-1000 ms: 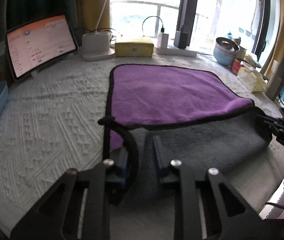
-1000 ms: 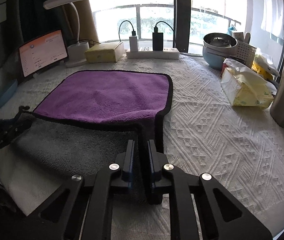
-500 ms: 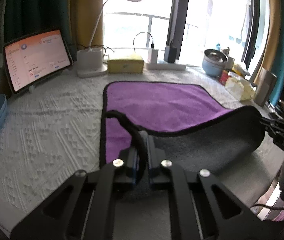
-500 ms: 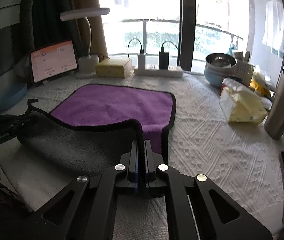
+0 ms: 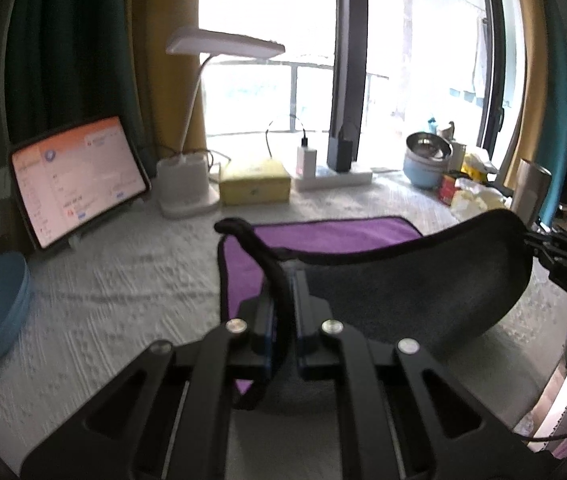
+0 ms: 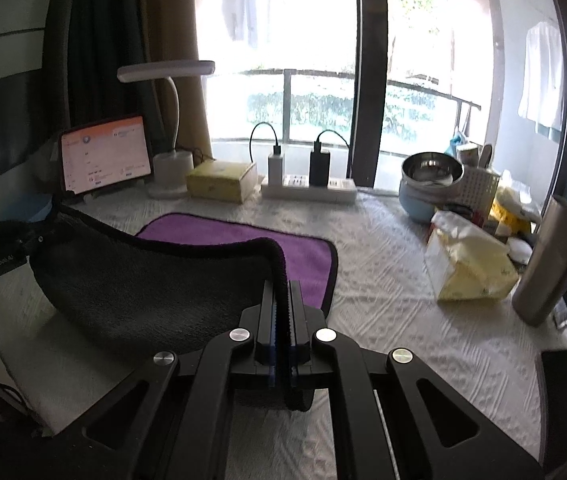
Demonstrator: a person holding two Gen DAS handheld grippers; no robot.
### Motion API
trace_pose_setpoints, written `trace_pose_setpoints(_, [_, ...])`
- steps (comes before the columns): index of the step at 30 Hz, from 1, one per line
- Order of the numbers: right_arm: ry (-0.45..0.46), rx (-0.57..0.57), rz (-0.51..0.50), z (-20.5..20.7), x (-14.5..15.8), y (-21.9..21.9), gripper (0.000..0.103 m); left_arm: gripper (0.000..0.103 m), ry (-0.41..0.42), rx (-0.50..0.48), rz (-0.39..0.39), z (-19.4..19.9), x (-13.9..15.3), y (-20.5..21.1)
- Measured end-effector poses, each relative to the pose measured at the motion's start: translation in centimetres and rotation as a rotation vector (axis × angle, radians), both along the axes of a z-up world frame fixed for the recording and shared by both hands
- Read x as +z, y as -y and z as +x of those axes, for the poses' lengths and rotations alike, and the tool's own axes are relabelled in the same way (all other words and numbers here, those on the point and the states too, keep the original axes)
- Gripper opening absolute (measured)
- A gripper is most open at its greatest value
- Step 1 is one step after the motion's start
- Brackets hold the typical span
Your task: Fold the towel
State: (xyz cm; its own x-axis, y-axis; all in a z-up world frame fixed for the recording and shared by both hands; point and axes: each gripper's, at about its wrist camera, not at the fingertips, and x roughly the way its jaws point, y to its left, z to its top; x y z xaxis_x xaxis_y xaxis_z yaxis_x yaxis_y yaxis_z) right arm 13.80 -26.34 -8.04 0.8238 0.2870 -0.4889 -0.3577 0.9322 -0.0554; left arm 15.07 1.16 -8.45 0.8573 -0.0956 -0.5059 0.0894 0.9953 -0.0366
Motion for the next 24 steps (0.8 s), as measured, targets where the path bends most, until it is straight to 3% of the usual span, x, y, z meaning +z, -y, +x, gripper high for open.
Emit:
trace_pose_setpoints(11, [0.075, 0.016, -0.027, 2.5, 1.7, -0.7, 0.005, 0.007, 0.064, 0.000, 0.016, 2.5, 1.6, -0.5])
trace_pose_setpoints(24, [0.098, 0.011, -0.022, 6.2, 2.8, -1.0, 0.005, 0.007, 0.100, 0.006, 0.026, 5.9, 2.1, -1.2])
